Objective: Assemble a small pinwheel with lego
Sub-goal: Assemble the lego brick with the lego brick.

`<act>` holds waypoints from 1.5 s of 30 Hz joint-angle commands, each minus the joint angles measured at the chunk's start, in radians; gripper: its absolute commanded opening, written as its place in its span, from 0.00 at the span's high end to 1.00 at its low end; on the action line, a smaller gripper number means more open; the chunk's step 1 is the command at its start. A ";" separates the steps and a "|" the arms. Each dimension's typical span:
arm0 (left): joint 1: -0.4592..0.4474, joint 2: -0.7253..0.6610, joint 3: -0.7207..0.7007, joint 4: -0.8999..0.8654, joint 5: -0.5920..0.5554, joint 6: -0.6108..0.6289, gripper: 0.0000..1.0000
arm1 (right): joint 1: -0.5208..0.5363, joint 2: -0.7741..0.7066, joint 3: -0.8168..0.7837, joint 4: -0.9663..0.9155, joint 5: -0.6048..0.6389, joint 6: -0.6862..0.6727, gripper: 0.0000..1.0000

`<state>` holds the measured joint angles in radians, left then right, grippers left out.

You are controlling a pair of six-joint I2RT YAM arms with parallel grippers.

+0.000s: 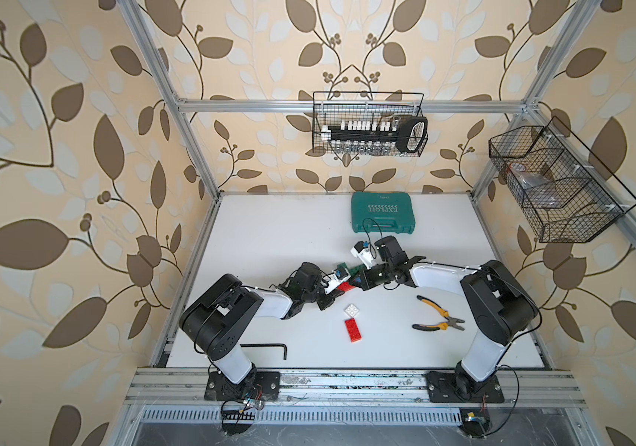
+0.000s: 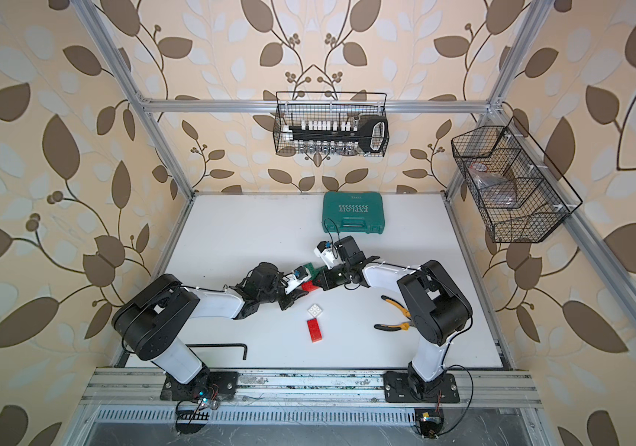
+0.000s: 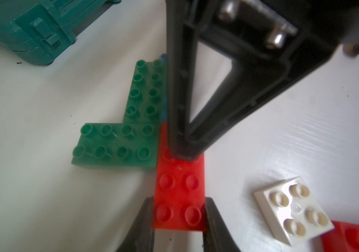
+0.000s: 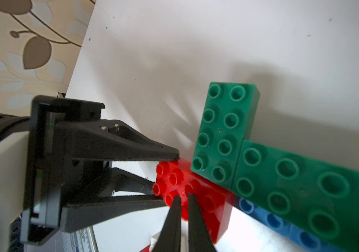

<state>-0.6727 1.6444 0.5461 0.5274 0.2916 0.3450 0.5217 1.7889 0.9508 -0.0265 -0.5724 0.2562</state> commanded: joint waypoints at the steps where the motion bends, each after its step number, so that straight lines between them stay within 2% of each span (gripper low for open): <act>1: -0.011 0.016 0.026 0.024 0.057 -0.043 1.00 | 0.012 0.074 0.009 -0.092 0.066 -0.051 0.89; 4: -0.028 0.016 0.042 0.005 0.018 -0.065 1.00 | 0.011 0.097 -0.007 -0.100 0.088 -0.065 0.90; 14: -0.045 -0.004 0.077 -0.055 0.049 -0.089 0.99 | -0.022 0.174 -0.004 -0.085 0.082 -0.052 0.91; 18: -0.045 -0.023 0.074 -0.065 0.034 -0.084 0.91 | -0.037 0.215 0.042 -0.134 0.064 -0.062 0.91; 20: -0.045 -0.026 0.074 -0.064 0.034 -0.089 0.82 | -0.037 0.214 0.048 -0.142 0.063 -0.063 0.91; 24: -0.045 -0.015 0.100 -0.096 0.058 -0.110 0.81 | -0.035 0.218 0.063 -0.170 0.082 -0.068 0.91; 26: -0.045 -0.004 0.098 -0.079 0.054 -0.127 0.71 | -0.036 0.222 0.083 -0.206 0.099 -0.074 0.91; 30: -0.044 -0.006 0.082 -0.059 0.053 -0.142 0.64 | -0.027 0.214 0.122 -0.286 0.132 -0.087 0.91; 34: -0.044 -0.005 0.097 -0.070 0.047 -0.152 0.49 | -0.017 0.217 0.162 -0.337 0.148 -0.100 0.91; 35: -0.044 -0.003 0.102 -0.074 0.043 -0.156 0.41 | -0.017 0.219 0.172 -0.348 0.149 -0.100 0.91; 36: -0.044 -0.003 0.107 -0.079 0.042 -0.153 0.36 | -0.014 0.222 0.183 -0.358 0.150 -0.102 0.91; 37: -0.044 -0.004 0.110 -0.080 0.032 -0.152 0.15 | -0.013 0.224 0.192 -0.367 0.148 -0.103 0.91; 38: -0.044 -0.006 0.108 -0.075 0.027 -0.153 0.01 | -0.013 0.224 0.202 -0.373 0.137 -0.103 0.91; 42: -0.035 -0.027 0.111 -0.077 0.029 -0.159 0.01 | 0.004 0.208 0.240 -0.406 0.158 -0.111 0.91; 45: -0.016 -0.076 0.087 -0.046 0.014 -0.233 0.01 | 0.006 0.220 0.258 -0.438 0.182 -0.126 0.91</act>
<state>-0.7044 1.6394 0.6266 0.4358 0.2897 0.1692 0.5201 1.9350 1.2236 -0.2939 -0.5243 0.1600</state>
